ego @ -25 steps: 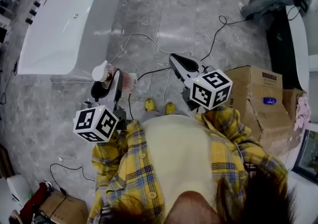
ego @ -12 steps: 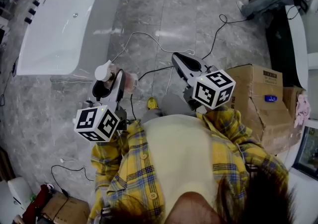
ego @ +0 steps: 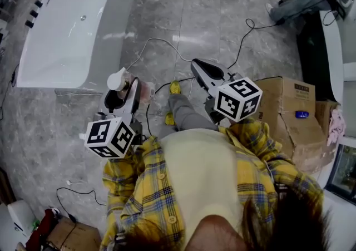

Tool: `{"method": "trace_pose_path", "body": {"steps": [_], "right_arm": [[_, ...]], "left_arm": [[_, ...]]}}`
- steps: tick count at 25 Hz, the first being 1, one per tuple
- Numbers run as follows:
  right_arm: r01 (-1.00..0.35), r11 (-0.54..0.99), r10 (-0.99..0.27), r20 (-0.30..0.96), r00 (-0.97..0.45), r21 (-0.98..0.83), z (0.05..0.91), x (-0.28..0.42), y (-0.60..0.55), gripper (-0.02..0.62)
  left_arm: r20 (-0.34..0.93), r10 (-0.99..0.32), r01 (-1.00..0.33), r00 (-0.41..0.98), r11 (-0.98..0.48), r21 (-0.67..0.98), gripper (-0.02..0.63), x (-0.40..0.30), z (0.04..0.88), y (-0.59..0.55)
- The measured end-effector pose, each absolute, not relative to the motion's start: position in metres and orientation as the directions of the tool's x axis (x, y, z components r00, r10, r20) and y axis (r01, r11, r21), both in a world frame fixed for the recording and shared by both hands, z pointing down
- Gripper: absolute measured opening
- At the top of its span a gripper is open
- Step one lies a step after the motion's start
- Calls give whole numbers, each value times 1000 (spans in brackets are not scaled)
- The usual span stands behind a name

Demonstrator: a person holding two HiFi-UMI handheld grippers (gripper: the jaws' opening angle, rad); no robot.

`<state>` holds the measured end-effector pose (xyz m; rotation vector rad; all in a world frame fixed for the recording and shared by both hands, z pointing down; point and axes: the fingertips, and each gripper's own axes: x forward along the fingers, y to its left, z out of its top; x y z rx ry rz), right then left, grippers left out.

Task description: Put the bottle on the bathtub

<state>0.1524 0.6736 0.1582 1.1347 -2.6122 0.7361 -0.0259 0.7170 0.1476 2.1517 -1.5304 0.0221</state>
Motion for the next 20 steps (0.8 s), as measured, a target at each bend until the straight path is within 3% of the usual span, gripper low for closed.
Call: {"method": "trace_pose_path", "body": {"steps": [20], "right_arm": [[-670,634,-568,355,-743,-386,171,96,515,15]], "left_arm": [[319,-892,-915,321,-206,346,227,-65,152,578]]}}
